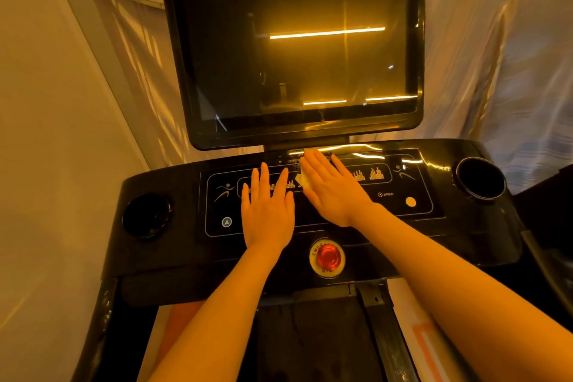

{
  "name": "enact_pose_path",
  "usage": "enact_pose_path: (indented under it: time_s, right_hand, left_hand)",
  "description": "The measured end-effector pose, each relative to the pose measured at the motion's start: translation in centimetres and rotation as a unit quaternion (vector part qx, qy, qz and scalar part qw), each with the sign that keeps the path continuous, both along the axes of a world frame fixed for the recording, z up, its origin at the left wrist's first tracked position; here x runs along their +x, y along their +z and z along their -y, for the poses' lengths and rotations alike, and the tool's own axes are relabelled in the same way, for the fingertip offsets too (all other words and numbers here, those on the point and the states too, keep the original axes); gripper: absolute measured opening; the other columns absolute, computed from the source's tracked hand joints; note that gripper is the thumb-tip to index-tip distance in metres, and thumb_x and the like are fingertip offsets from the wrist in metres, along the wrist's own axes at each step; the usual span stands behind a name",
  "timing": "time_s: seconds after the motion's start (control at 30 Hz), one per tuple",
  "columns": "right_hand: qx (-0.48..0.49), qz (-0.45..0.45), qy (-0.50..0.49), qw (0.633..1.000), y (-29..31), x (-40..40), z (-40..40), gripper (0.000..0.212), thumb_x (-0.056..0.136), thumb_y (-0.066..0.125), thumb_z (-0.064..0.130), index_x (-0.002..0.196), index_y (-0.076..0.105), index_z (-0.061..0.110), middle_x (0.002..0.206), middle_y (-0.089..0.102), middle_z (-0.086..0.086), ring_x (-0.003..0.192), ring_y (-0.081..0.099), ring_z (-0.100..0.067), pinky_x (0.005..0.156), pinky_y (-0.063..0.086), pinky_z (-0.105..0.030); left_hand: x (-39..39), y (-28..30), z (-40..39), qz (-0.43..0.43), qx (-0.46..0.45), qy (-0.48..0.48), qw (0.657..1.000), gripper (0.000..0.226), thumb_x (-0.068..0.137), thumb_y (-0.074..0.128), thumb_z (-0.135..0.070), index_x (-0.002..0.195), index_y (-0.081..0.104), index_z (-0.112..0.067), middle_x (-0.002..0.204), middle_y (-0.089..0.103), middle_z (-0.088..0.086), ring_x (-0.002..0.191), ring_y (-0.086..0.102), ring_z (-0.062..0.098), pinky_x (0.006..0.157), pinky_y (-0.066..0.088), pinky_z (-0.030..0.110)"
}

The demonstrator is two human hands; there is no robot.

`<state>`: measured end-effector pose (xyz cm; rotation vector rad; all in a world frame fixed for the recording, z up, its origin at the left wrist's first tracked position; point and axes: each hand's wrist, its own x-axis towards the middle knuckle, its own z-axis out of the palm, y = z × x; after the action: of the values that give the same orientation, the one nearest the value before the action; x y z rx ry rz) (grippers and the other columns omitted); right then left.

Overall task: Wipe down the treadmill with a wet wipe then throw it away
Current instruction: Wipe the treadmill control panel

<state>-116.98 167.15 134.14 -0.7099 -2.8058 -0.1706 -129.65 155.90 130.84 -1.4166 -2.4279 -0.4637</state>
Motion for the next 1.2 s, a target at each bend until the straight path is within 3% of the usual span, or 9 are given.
enact_pose_path:
  time_s: [0.17,0.43,0.6,0.77,0.87,1.2]
  right_hand:
    - [0.018,0.016,0.056,0.998,-1.2,1.9,-0.3,0.070,0.096,0.004,0.053,0.156,0.001,0.016,0.163,-0.004,-0.004,0.148,-0.012,-0.018,0.119,-0.011,-0.038]
    - [0.016,0.029,0.134,0.990,-3.2,6.0,1.3,0.063,0.104,0.023,0.047,0.156,0.003,0.019,0.162,-0.006,0.000,0.149,-0.012,-0.017,0.119,-0.013,-0.038]
    - [0.003,0.012,0.094,0.996,-4.0,6.6,2.0,0.064,0.102,0.017,0.051,0.156,0.004,0.018,0.163,-0.003,-0.002,0.150,-0.010,-0.018,0.119,-0.011,-0.042]
    - [0.018,0.005,0.025,0.999,-3.4,5.9,1.0,0.070,0.094,-0.001,0.056,0.153,-0.007,0.020,0.163,-0.007,-0.003,0.148,-0.013,-0.018,0.118,-0.013,-0.043]
    - [0.008,-0.009,0.001,1.000,-2.7,5.2,-0.1,0.075,0.091,-0.004,0.057,0.155,-0.003,0.018,0.163,-0.006,-0.004,0.149,-0.012,-0.019,0.118,-0.011,-0.043]
    - [-0.028,-0.028,-0.047,0.998,-0.4,2.8,-2.4,0.065,0.104,0.019,0.047,0.156,-0.003,0.015,0.164,-0.009,-0.006,0.150,-0.012,-0.022,0.120,-0.007,-0.046]
  left_hand:
    - [-0.3,-0.1,-0.2,-0.004,0.010,0.003,1.000,0.052,0.104,0.024,-0.044,0.154,0.013,-0.034,0.164,0.005,0.007,0.151,-0.001,0.025,0.122,0.007,0.044]
    - [0.0,-0.1,0.0,0.004,0.029,0.000,1.000,0.051,0.104,0.026,-0.041,0.154,0.019,-0.032,0.163,0.010,0.008,0.151,0.002,0.025,0.122,0.008,0.043]
    - [0.0,-0.2,-0.1,0.009,0.038,-0.001,0.999,0.051,0.104,0.029,-0.040,0.153,0.021,-0.031,0.163,0.012,0.008,0.151,0.005,0.025,0.122,0.011,0.045]
    - [0.0,-0.2,0.0,0.007,0.044,-0.002,0.999,0.051,0.104,0.031,-0.038,0.153,0.023,-0.030,0.162,0.014,0.009,0.150,0.006,0.026,0.121,0.010,0.044]
    - [0.0,-0.3,0.0,0.006,0.048,-0.003,0.999,0.050,0.104,0.032,-0.039,0.153,0.023,-0.030,0.162,0.014,0.008,0.150,0.006,0.026,0.121,0.010,0.044]
    - [-0.1,-0.3,-0.1,0.012,0.043,0.000,0.999,0.051,0.104,0.030,-0.040,0.153,0.020,-0.033,0.163,0.009,0.006,0.151,0.002,0.023,0.122,0.007,0.042]
